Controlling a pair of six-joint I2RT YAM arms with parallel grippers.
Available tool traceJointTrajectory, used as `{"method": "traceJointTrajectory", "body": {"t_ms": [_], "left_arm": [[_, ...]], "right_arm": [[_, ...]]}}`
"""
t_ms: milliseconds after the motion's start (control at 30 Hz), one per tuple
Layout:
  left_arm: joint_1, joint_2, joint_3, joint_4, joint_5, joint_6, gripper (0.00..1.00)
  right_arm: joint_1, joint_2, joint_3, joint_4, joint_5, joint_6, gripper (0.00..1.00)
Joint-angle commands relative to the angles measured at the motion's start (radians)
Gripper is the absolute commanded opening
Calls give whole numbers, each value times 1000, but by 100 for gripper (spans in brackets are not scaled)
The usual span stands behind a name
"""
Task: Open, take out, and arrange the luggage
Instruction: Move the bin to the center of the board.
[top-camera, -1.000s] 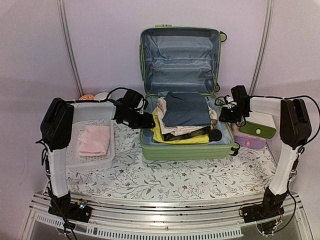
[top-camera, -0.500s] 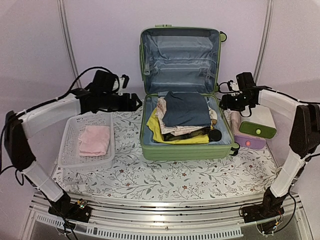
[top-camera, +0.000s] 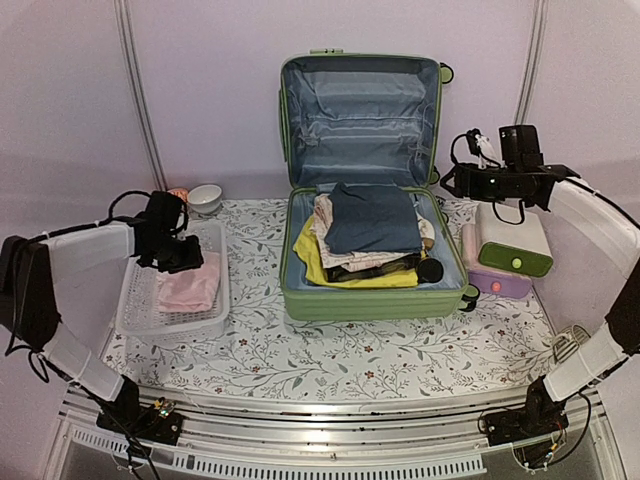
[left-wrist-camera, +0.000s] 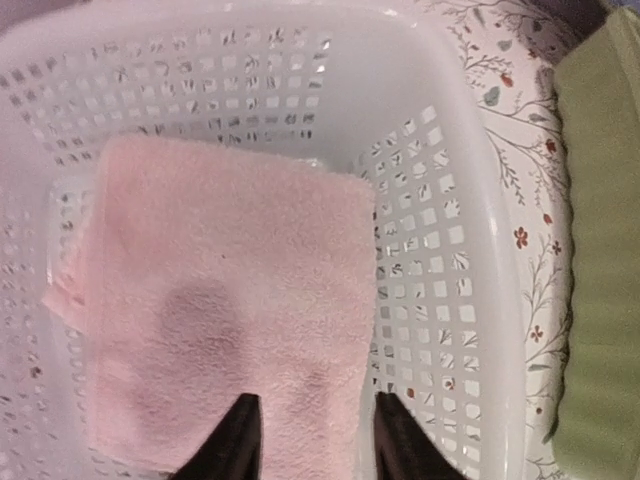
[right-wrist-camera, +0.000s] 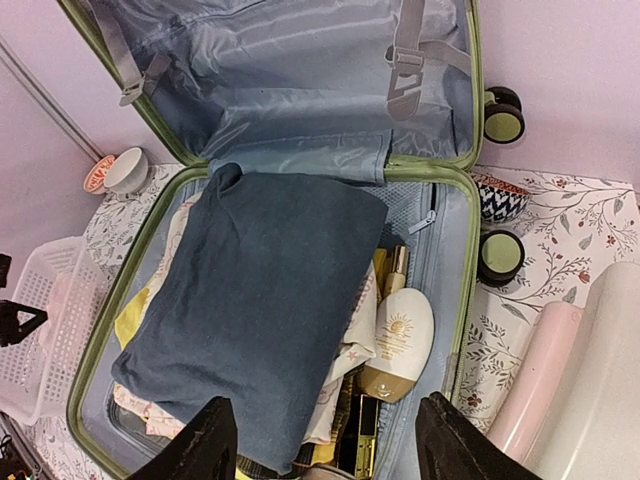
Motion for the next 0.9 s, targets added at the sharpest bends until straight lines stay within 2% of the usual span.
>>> {"method": "traceJointTrajectory", "body": {"t_ms": [0,33,67,233,367,500,733,867], "left_arm": [[-20,112,-2,74,53,-25,28],[-32,138,2,93,79,-25,20],[-47,162,8,117,90,-29,16],[-121,289,80,155,111,-42,7],[-212,389,195,159,153,-49,7],[-294,423,260,185,161,-90,7],[-327,409,281,204,147,-68,10],[-327,344,279,167,95,-48,18]], "right_arm": [[4,-53,-38,14,-22,12,63],[4,-62,-43,14,-19,12,63],[4,-68,-47,13,-19,13,63],[5,-79,-56,10,-27,15,63],[4,-75,-60,8,-38,16,63],[4,-60,-69,6,-74,21,63],[5,25,-88,17,-240,96,65],[4,50,-141,81,-310,186,65]]}}
